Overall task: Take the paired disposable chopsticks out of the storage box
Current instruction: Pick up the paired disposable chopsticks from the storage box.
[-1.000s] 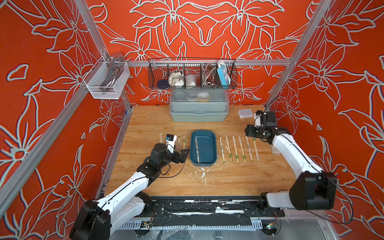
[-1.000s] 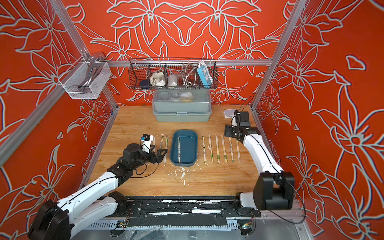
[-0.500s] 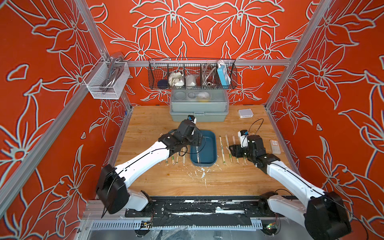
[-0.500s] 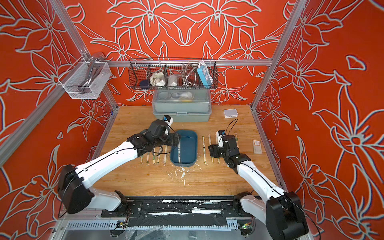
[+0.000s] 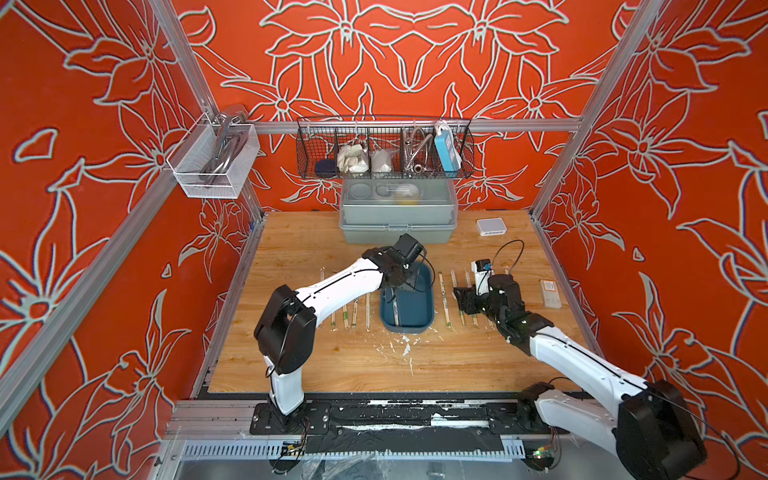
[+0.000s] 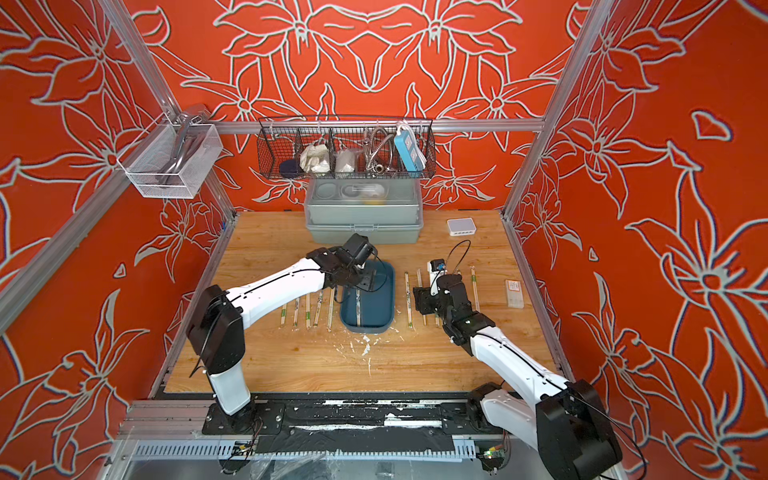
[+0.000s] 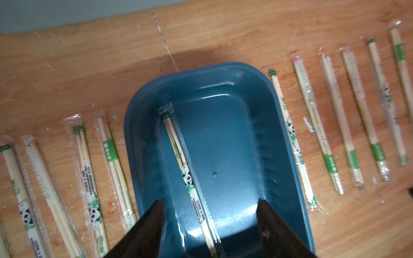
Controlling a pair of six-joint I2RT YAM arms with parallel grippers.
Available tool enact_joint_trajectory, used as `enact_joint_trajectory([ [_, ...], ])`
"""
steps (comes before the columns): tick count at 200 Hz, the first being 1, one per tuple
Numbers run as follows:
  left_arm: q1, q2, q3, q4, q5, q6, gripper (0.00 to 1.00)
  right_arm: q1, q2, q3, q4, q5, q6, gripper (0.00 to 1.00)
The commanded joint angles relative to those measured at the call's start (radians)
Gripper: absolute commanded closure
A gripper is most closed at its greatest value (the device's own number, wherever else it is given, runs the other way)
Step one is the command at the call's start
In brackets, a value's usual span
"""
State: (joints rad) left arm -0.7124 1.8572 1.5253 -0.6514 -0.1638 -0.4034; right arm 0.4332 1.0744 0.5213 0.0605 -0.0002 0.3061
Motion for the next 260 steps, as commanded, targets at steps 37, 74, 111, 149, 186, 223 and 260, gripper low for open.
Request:
enact_joint_trajectory([
  [37,-0.021,0.13,0.117,-0.122,-0.067,-0.029,0.34,0.006,-0.015,-0.007,-0.005,0.082,0.023,0.33],
  [74,-0.022,0.182,0.137,-0.134,-0.093,-0.05,0.34,0.007,-0.015,-0.01,-0.004,0.087,0.027,0.33],
  [111,-0.022,0.242,0.164,-0.133,-0.091,-0.054,0.34,0.007,0.003,0.006,-0.016,0.082,0.027,0.33],
  [149,-0.022,0.279,0.184,-0.125,-0.09,-0.067,0.34,0.007,0.003,0.007,-0.025,0.089,0.027,0.33],
  [186,-0.014,0.316,0.19,-0.118,-0.072,-0.092,0.34,0.006,-0.001,0.011,-0.03,0.088,0.027,0.33],
  [223,0.003,0.327,0.169,-0.117,-0.092,-0.127,0.31,0.007,-0.004,0.011,-0.039,0.094,0.025,0.33],
  [260,0.018,0.33,0.142,-0.106,-0.096,-0.156,0.31,0.007,0.003,0.017,-0.045,0.091,0.027,0.32],
])
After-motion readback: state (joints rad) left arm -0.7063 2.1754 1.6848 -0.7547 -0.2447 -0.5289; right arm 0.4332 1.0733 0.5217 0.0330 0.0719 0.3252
